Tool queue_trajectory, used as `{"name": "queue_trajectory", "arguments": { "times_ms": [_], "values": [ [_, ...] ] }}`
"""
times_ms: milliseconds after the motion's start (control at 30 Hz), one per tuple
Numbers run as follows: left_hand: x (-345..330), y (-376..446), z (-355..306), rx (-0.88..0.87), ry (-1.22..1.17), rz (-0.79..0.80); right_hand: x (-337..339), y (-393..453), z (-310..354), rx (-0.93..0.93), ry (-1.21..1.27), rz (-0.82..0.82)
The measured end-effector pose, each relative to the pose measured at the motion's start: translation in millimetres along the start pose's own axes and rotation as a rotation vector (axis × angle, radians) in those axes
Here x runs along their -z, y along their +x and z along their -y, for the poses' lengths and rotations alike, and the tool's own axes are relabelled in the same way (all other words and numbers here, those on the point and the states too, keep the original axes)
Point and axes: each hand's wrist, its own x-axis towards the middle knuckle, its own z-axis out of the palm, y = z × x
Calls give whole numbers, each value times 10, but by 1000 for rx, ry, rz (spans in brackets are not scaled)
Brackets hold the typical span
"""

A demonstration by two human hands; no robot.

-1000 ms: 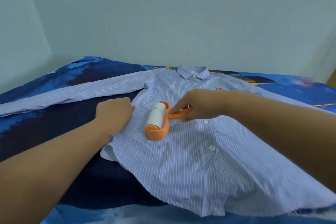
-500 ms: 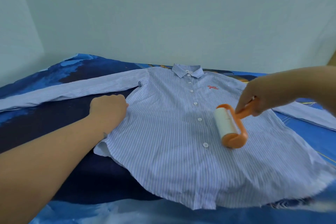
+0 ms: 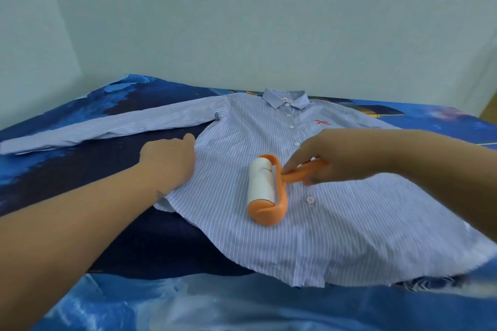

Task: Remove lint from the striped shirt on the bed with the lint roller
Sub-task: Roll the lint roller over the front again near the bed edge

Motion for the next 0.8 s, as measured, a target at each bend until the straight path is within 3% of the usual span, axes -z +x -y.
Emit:
{"name": "queue_trajectory", "arguments": {
  "times_ms": [433,800],
  "values": [
    [1,-83,80,-50,-157,-43,-35,464,493,144,-52,-121],
    [12,-15,2,-138,111,-37,-158,-238,-108,-10,42,-25]
  ]
}}
